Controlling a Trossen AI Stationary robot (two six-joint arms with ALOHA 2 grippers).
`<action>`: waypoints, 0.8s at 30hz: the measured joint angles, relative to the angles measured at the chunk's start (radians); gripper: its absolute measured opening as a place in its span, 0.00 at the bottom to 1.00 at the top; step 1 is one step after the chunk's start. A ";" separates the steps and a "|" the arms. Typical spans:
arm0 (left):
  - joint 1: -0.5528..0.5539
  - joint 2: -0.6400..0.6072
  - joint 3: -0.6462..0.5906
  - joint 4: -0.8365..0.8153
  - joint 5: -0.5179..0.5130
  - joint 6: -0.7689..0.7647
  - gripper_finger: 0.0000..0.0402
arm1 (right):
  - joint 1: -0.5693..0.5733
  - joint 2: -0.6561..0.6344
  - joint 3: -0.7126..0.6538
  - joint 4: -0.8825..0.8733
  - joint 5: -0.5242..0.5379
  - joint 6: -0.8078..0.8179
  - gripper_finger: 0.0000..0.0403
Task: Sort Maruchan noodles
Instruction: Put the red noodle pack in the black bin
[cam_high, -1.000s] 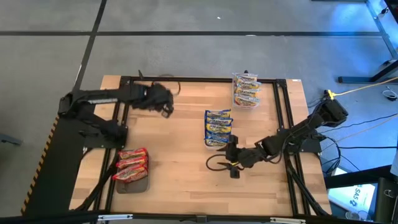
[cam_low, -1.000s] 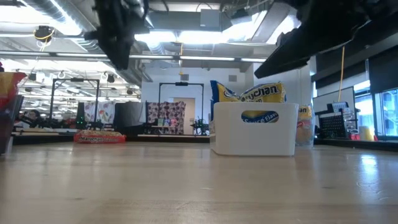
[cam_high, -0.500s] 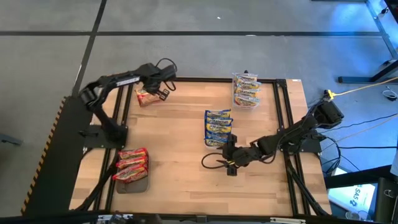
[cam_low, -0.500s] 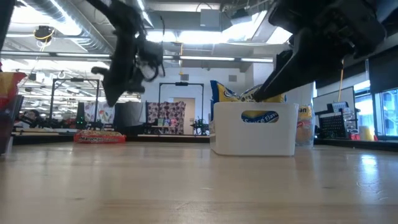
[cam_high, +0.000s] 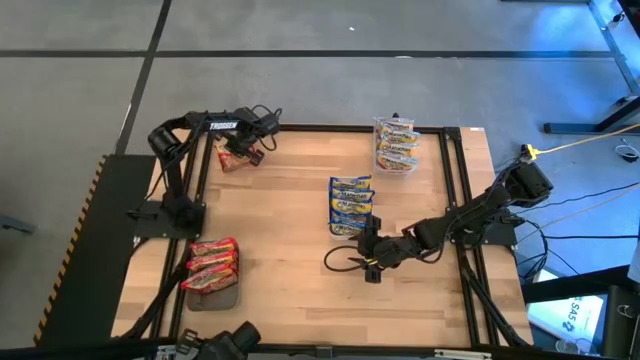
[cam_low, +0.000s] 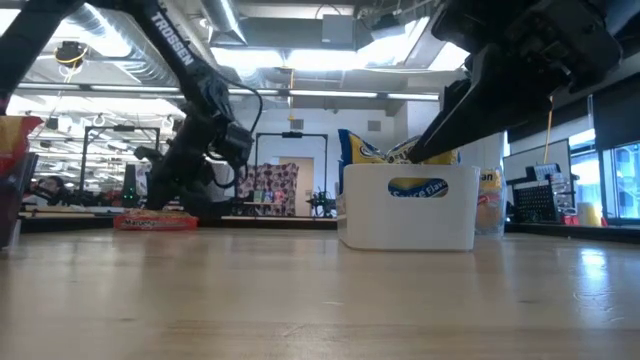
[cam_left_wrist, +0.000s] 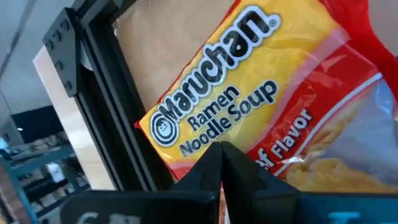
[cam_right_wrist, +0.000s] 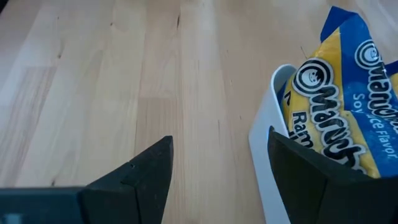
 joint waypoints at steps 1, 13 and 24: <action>-0.004 -0.001 -0.010 0.002 -0.002 0.001 0.00 | 0.000 0.000 0.000 0.000 0.000 -0.001 0.58; -0.290 -0.043 -0.026 0.003 0.095 -0.040 0.01 | 0.001 -0.010 0.000 -0.001 -0.036 0.027 0.58; -0.750 -0.052 -0.022 0.018 0.188 -0.299 0.01 | 0.091 -0.044 0.000 0.011 -0.071 0.143 0.58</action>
